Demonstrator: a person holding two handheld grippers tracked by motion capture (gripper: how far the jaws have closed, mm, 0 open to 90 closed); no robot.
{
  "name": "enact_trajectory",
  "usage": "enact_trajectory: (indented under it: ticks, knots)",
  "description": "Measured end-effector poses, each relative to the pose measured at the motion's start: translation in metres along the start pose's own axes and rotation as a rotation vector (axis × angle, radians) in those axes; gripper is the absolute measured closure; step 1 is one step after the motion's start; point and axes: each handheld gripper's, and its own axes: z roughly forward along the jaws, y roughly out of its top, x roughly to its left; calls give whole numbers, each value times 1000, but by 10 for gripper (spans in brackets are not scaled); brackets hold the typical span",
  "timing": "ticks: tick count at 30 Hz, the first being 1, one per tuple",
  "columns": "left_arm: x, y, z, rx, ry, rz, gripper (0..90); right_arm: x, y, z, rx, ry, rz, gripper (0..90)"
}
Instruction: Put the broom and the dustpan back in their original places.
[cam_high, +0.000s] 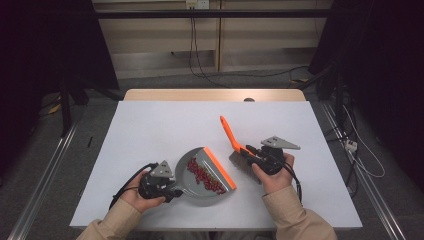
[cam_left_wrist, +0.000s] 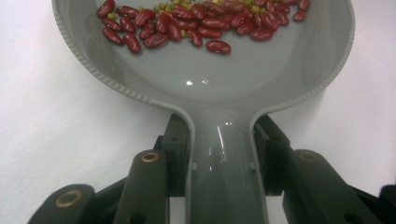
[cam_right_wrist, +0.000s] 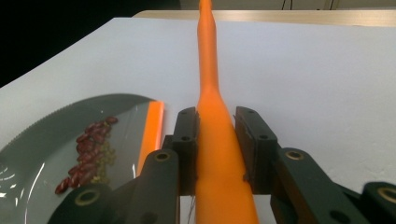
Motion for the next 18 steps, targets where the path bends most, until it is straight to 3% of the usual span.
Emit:
enact_trajectory:
  ticks: [4, 6, 8, 9, 11, 12, 16, 18]
  knots:
    - [0, -2, -1, -27, 37, -14, 635, -2, 0, 0, 4, -7, -2, 713]
    - [2, -2, -1, -53, 16, -28, 635, -3, 2, -1, -1, -7, -16, 714]
    - [3, -2, -5, -60, 42, -24, 635, -4, 3, -2, -12, -16, -20, 714]
    - [5, -2, -5, -74, 23, -30, 635, -4, 4, -3, -13, -20, -24, 714]
    - [6, -2, -8, -79, 46, -42, 635, -7, 5, -4, -21, -18, -20, 714]
    - [7, -2, -8, -89, 35, -46, 635, -9, 6, -5, -23, -18, -15, 714]
    - [12, -3, -11, -98, 76, -68, 635, -17, 9, -8, -37, -42, -13, 715]
    - [16, -3, -13, -113, 74, -82, 634, -21, 12, -11, -38, -60, -26, 715]
